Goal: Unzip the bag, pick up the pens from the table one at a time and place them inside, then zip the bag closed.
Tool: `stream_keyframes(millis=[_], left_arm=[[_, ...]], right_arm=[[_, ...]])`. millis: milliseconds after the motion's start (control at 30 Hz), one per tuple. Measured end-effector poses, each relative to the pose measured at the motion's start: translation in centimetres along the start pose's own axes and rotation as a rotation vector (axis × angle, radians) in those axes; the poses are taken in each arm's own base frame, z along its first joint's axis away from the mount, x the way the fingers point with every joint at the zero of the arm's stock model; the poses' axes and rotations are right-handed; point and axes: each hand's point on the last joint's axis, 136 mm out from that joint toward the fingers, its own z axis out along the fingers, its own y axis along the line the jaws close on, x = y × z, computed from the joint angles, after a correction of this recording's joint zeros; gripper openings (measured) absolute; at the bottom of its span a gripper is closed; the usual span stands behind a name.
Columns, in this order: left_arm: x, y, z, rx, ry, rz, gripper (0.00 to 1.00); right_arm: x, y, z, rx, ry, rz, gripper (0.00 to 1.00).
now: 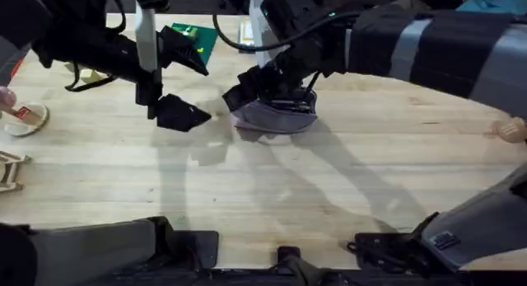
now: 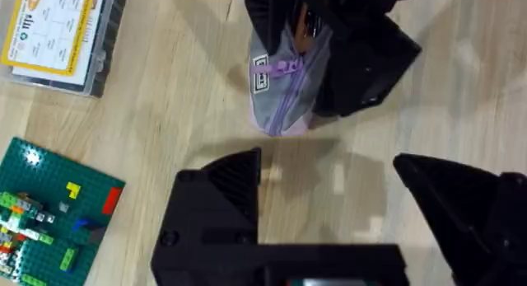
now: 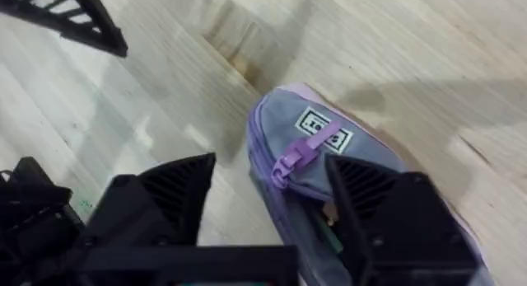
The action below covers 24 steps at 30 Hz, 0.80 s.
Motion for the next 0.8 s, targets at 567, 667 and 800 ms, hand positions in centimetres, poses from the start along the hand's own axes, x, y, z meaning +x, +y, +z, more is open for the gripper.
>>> stream_keyframes(millis=[567, 667, 800], left_arm=[[0.0, 0.0, 0.0, 0.0, 0.0, 0.0, 0.993], [0.0, 0.0, 0.0, 0.0, 0.0, 0.0, 0.993], [0.0, 0.0, 0.0, 0.0, 0.0, 0.0, 0.993]], right_arm=[[-0.01, -0.02, 0.01, 0.0, 0.0, 0.011, 0.243], [-0.02, -0.01, 0.0, 0.0, -0.001, 0.013, 0.223], [-0.02, 0.0, 0.0, -0.001, -0.001, 0.013, 0.217]])
